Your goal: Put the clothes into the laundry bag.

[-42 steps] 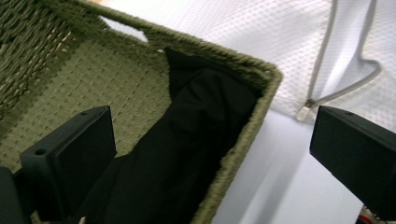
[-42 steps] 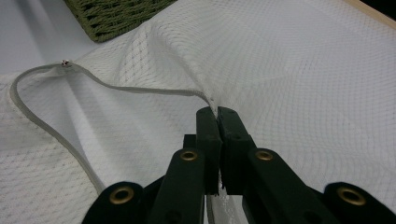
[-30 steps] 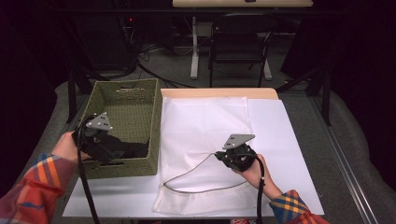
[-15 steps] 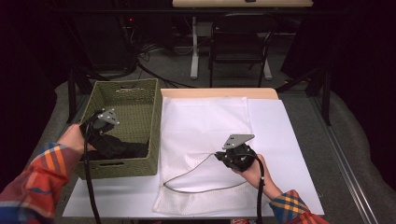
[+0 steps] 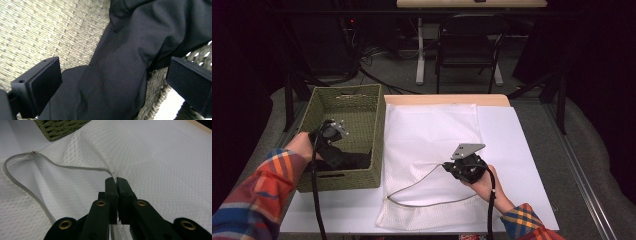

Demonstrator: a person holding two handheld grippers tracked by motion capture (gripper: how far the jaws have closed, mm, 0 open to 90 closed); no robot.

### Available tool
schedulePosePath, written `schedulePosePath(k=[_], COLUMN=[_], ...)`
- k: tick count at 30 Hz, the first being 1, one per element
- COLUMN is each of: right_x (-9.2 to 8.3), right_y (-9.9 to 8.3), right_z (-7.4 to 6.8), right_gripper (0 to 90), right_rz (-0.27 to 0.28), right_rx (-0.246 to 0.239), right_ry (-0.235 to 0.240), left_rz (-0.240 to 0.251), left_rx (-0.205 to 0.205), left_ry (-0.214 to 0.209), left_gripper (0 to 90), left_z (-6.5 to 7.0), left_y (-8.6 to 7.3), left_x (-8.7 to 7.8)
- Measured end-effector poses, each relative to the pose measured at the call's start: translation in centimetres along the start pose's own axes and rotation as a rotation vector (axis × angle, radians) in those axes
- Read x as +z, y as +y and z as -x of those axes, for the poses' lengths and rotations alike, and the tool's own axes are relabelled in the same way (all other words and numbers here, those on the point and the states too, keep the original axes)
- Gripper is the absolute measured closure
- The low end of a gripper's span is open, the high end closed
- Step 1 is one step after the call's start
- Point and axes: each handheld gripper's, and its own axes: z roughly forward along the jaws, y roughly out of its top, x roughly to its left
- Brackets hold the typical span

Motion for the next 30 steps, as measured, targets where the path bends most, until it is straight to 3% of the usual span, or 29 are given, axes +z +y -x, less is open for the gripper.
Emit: schedulePosePath(k=[9, 16, 22, 30], right_x=[-0.1, 0.0, -0.1, -0.1], right_y=[0.0, 0.0, 0.0, 0.0], right_z=[0.2, 0.1, 0.1, 0.1], right_gripper=[88.1, 88.0, 88.0, 88.0], right_rz=[0.004, -0.008, -0.008, -0.012], right_rx=[-0.001, 0.005, 0.004, 0.004], right_ry=[0.001, 0.009, 0.008, 0.005], left_rz=[-0.068, -0.102, -0.135, -0.133], left_rx=[0.018, 0.045, 0.062, 0.061], left_ry=[-0.005, -0.026, -0.054, -0.068], left_gripper=[2.4, 15.2, 31.3, 47.2], left_z=[-0.3, -0.5, -0.5, -0.4], left_y=[0.1, 0.1, 0.2, 0.0], left_x=[1.8, 2.8, 3.4, 4.0])
